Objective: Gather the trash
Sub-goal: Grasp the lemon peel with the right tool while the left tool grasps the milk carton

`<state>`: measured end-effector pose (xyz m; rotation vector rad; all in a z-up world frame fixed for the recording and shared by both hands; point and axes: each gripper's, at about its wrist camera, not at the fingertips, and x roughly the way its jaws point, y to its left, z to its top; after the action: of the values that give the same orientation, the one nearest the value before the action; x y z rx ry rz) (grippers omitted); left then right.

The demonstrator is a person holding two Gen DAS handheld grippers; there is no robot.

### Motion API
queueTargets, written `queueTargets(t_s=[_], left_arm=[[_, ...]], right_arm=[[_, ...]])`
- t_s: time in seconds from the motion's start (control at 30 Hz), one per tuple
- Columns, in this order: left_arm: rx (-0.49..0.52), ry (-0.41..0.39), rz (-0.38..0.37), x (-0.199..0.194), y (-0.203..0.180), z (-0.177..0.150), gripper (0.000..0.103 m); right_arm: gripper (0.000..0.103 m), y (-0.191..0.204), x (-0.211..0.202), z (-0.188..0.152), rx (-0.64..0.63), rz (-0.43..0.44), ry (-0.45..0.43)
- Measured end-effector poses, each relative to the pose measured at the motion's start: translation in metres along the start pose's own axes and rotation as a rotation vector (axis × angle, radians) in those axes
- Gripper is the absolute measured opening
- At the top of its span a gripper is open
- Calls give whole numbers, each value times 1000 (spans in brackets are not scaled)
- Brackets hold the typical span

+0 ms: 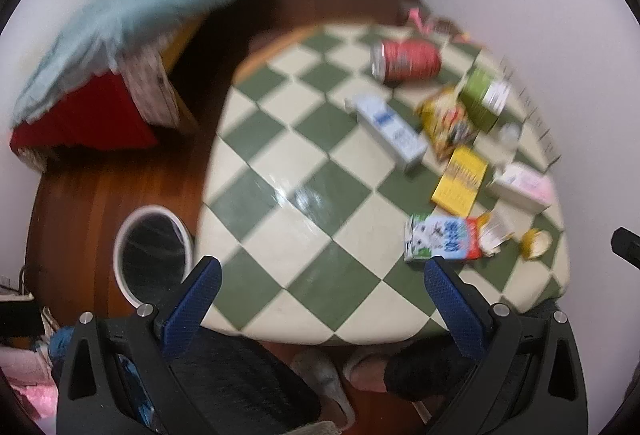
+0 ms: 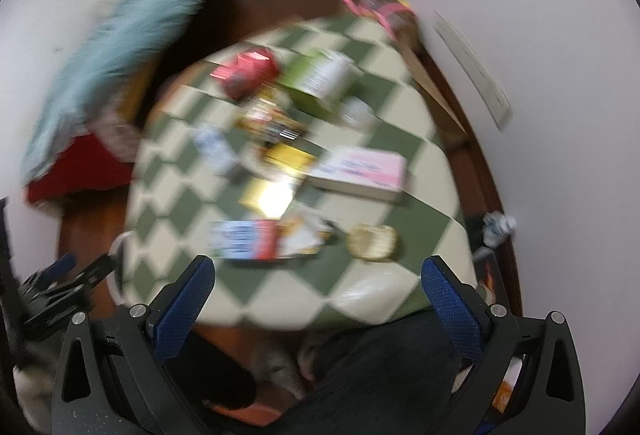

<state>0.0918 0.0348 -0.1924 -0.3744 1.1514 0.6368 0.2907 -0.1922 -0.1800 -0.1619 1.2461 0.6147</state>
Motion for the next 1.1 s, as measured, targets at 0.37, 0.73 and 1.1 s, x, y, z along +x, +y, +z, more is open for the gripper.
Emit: queueTargets(t_s=[0.37,0.73,1.1], left_arm=[[28,171,-114,74,-66,4,103],[72,264,-146,114,-120,15,103],[81,249,-107,141,-138,15,91]], right_arm=[[63,-69,113,-7,226,-43,82],[13,-72,140,-12,201,-34,104],[10,-86,123,-13,225,-11,67]])
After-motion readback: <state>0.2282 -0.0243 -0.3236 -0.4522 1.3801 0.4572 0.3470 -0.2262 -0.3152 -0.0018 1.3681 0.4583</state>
